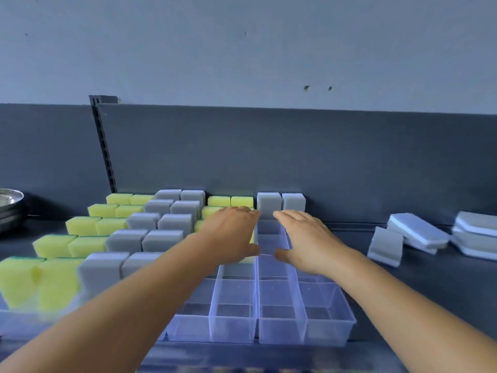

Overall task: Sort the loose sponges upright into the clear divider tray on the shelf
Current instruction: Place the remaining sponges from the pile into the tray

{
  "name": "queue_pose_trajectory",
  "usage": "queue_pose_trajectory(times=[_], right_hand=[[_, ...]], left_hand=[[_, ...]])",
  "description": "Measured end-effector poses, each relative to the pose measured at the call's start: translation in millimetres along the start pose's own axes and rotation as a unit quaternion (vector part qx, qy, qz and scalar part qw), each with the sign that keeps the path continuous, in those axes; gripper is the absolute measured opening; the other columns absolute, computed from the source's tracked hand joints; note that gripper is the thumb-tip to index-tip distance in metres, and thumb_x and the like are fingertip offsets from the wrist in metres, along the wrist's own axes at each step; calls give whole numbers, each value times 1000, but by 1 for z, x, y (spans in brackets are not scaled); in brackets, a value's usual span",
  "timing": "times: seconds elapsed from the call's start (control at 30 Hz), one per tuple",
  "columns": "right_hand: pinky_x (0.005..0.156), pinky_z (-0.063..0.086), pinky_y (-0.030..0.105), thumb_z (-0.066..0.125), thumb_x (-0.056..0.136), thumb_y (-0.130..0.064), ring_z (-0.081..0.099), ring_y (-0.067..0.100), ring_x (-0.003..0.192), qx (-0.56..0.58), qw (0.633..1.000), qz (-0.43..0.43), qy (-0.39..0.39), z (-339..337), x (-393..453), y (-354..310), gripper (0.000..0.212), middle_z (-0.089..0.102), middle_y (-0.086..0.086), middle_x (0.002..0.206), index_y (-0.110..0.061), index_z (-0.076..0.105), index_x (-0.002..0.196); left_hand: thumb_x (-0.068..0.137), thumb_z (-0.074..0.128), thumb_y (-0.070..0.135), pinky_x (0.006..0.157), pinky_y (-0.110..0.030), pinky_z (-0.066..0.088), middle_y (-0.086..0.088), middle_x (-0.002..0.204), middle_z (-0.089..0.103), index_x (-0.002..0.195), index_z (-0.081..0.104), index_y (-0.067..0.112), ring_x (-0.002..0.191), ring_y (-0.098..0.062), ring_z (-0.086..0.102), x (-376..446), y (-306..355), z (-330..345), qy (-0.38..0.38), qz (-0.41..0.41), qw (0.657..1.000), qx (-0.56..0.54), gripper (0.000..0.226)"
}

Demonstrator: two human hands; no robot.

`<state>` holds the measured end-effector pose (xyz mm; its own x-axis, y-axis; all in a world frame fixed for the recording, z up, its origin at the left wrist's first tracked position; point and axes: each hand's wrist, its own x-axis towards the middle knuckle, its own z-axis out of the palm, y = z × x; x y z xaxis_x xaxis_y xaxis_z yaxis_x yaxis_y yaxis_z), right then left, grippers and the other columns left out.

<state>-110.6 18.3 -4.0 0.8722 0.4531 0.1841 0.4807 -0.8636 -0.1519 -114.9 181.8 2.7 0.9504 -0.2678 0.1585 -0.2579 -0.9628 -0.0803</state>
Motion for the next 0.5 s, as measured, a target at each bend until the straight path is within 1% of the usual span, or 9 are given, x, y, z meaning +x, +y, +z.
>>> queue_pose_trajectory(times=[0.1,0.23,0.3,0.4,0.5], right_hand=[[115,21,32,58,89,-40,19,18,143,-9,1000,27,-6,-6,-26,18,72,26,-2,154,-16,22,147],[113,23,32,58,89,-39,23,19,140,-13,998,58,12,-16,-57,48,63,33,-1,149,-16,32,141],[113,22,32,57,89,-41,23,18,141,-11,997,71,15,-21,-71,66,64,32,-1,149,-16,31,142],[114,20,31,57,89,-42,19,17,143,-5,996,88,19,-28,-93,99,70,27,-3,152,-17,25,146],[112,22,31,58,88,-42,24,18,141,-2,994,107,25,-37,-114,139,68,31,-3,151,-16,28,144]], left_hand=[[85,60,46,101,-35,42,-1,136,52,135,42,17,125,-23,48,-1,30,-1,0,18,999,-27,61],[88,57,48,105,-33,39,0,144,46,142,36,18,130,-21,44,0,74,-1,4,55,997,-48,65],[90,54,47,108,-33,36,0,148,41,146,31,18,134,-21,40,4,98,-2,7,71,996,-56,67],[90,54,47,105,-37,40,-2,141,47,139,38,16,129,-22,45,16,137,-1,5,83,994,-64,61],[89,54,47,104,-36,40,-1,141,47,139,38,16,129,-21,45,32,181,2,5,90,993,-72,61]])
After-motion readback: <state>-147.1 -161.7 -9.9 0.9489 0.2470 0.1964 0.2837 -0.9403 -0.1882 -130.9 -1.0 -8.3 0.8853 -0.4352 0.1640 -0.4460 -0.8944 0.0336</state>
